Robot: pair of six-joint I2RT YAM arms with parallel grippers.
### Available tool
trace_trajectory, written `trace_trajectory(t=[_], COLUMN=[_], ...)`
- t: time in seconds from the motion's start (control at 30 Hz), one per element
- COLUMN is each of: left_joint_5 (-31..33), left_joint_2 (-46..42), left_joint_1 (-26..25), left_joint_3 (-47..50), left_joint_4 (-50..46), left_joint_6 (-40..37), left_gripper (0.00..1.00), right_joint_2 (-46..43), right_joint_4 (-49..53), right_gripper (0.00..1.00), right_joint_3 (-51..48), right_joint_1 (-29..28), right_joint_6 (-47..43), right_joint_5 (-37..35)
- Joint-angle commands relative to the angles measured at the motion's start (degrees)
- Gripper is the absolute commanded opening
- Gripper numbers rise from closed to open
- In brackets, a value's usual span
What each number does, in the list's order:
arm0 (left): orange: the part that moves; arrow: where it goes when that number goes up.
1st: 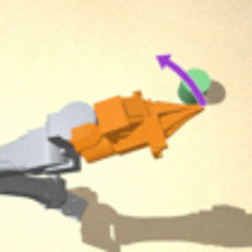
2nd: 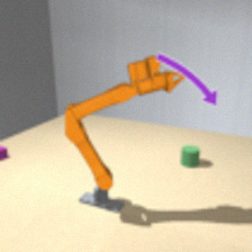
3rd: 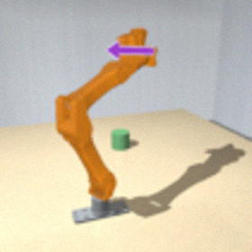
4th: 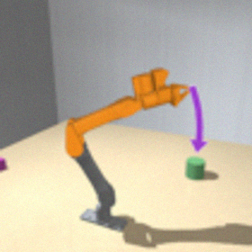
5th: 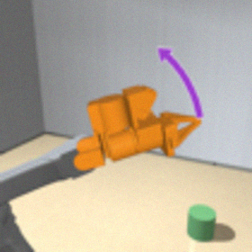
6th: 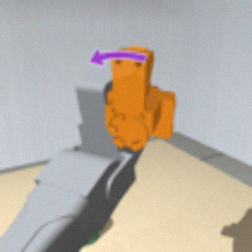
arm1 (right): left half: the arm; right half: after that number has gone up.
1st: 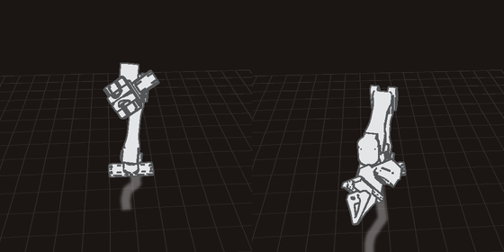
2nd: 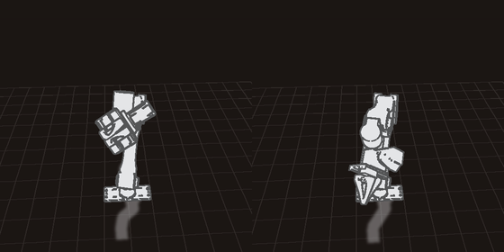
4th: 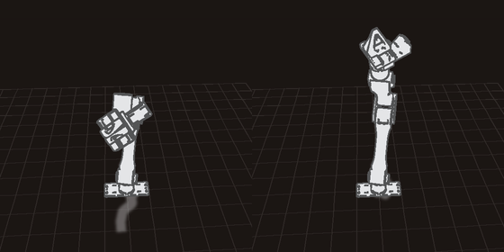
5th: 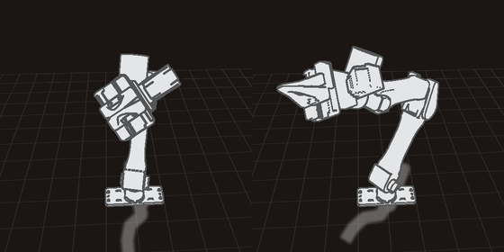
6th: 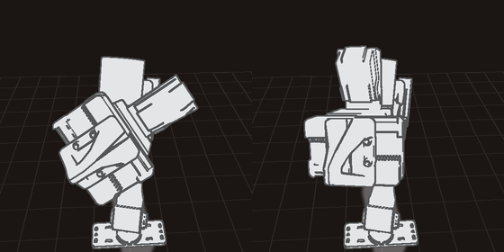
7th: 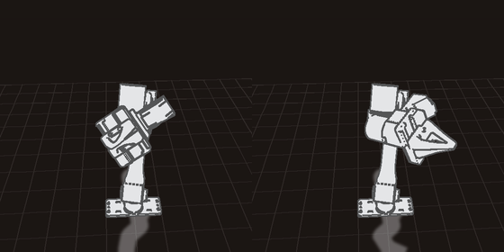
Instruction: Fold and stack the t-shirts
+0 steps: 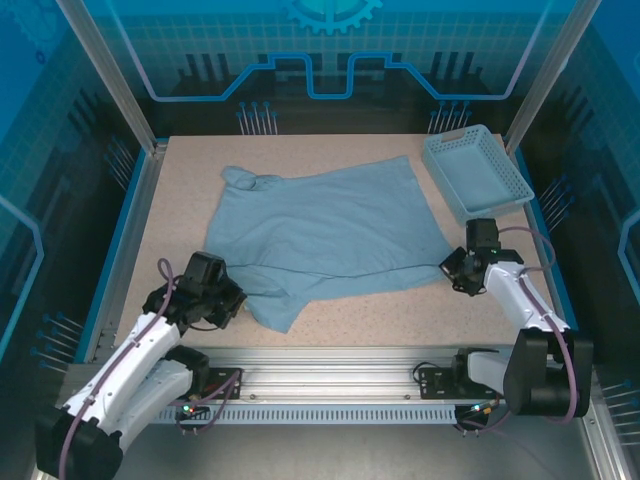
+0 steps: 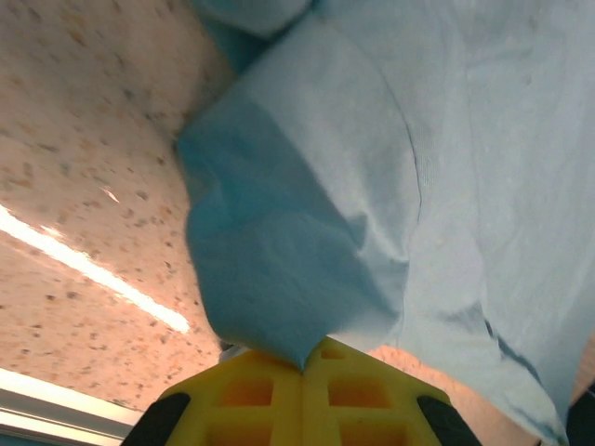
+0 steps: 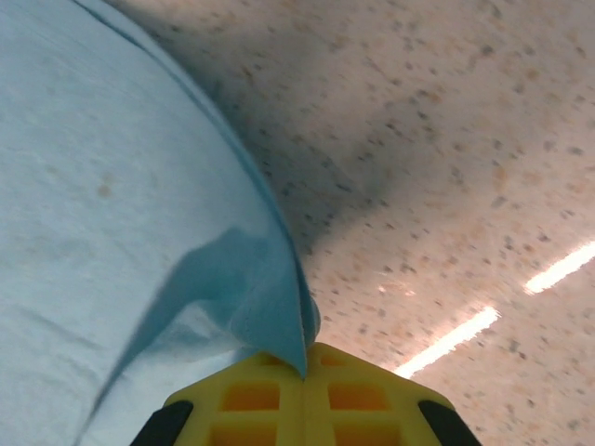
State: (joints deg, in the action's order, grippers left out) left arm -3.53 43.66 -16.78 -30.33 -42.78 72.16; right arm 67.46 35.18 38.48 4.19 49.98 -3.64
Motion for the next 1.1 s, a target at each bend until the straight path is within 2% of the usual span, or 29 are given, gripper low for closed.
trace_trajectory(t=[0.0,0.03,0.13,0.2,0.23,0.3,0.4,0.47,0.57,0.67,0.73,0.93,1.07], left_joint_5=[6.79,7.19,9.46,11.23,11.9,11.69,7.19,3.58,-1.39,-3.78,-4.82,-3.1,-0.19], left_joint_2=[-0.07,0.09,1.16,4.11,6.45,11.59,20.06,27.52,41.07,54.27,61.29,75.91,80.39], left_joint_1=[-0.36,-0.36,-0.28,0.11,0.73,2.94,8.52,11.54,13.32,13.39,13.44,13.46,13.79], left_joint_3=[-1.68,-1.79,-3.92,-8.27,-11.57,-18.0,-25.03,-28.49,-36.48,-46.12,-51.32,-62.86,-67.92], left_joint_4=[-7.06,-7.37,-7.19,-7.27,-7.65,-7.1,-0.72,6.65,15.06,19.69,22.86,23.98,18.32], left_joint_6=[1.37,1.51,0.13,-2.65,-4.32,-7.7,-8.5,-6.04,-0.93,4.47,9.12,19.96,22.0], left_gripper=[0.0,0.02,0.44,0.61,0.65,0.66,0.6,0.56,0.57,0.62,0.63,0.63,0.61], right_joint_2=[-2.04,-2.28,-4.13,-6.38,-7.75,-9.91,-11.47,-10.78,-7.33,-1.61,2.02,6.31,7.18], right_joint_4=[4.78,5.76,9.44,11.21,12.21,13.19,10.23,3.33,-8.21,-15.28,-15.97,-16.55,-16.71], right_gripper=[0.01,0.11,0.37,0.46,0.48,0.49,0.5,0.5,0.5,0.49,0.49,0.47,0.47], right_joint_3=[-0.73,-0.68,0.16,1.22,2.02,3.49,5.26,5.49,6.17,9.0,11.51,15.95,16.16], right_joint_1=[0.53,0.56,-0.07,-1.27,-2.36,-4.28,-8.75,-13.22,-18.3,-20.97,-21.99,-22.56,-22.11], right_joint_6=[0.87,1.05,2.2,2.71,2.99,3.25,2.22,-0.45,-4.22,-5.67,-6.61,-7.7,-7.13], right_joint_5=[-2.97,-3.35,-5.25,-6.75,-7.59,-8.69,-7.72,-5.06,1.59,7.87,10.16,11.65,11.76])
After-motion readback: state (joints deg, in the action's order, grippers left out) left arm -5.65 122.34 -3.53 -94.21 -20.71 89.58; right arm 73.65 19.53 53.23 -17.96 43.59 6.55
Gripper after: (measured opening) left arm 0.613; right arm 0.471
